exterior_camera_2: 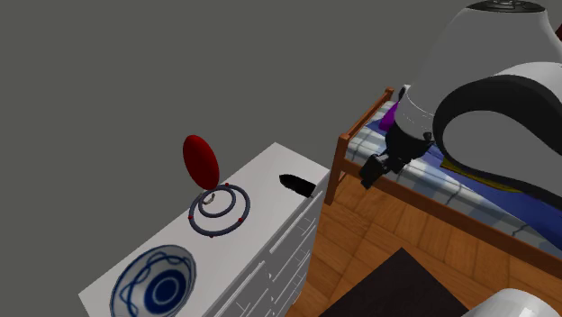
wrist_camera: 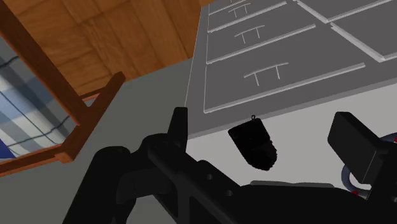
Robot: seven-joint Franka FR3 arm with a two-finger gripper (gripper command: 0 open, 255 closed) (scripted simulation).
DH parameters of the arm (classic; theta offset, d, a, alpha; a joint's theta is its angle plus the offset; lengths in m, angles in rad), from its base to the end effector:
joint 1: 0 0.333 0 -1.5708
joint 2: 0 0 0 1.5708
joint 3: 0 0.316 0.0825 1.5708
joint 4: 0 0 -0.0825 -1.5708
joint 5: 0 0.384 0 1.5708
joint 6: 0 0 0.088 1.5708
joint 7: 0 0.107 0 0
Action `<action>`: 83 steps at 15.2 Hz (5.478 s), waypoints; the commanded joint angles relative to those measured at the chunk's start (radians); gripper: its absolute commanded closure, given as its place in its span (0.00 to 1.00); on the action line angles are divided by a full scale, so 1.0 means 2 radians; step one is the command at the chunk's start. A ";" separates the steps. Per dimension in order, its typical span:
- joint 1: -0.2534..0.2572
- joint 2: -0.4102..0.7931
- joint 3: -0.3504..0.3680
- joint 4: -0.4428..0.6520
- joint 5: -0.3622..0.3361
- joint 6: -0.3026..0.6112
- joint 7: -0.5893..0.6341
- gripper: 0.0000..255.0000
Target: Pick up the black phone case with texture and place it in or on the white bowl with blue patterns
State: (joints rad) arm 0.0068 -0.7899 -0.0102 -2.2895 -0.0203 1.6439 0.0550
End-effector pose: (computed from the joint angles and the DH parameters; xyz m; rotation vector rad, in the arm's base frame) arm 0.3133 -0.0043 0.6304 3.1231 -0.0873 0.2262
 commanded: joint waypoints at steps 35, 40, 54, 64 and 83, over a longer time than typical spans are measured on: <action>0.078 0.391 -0.045 0.055 0.056 0.352 -0.243 0.00; 0.078 0.391 -0.045 0.055 0.056 0.352 -0.243 1.00; 0.078 0.377 -0.045 0.074 0.051 0.320 -0.238 1.00; 0.077 0.356 -0.045 0.119 0.045 0.254 -0.231 1.00; 0.103 0.333 -0.011 0.186 0.032 0.167 -0.161 1.00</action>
State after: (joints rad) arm 0.2027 -0.1267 -0.0449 -1.9167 0.0466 1.9736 -0.2918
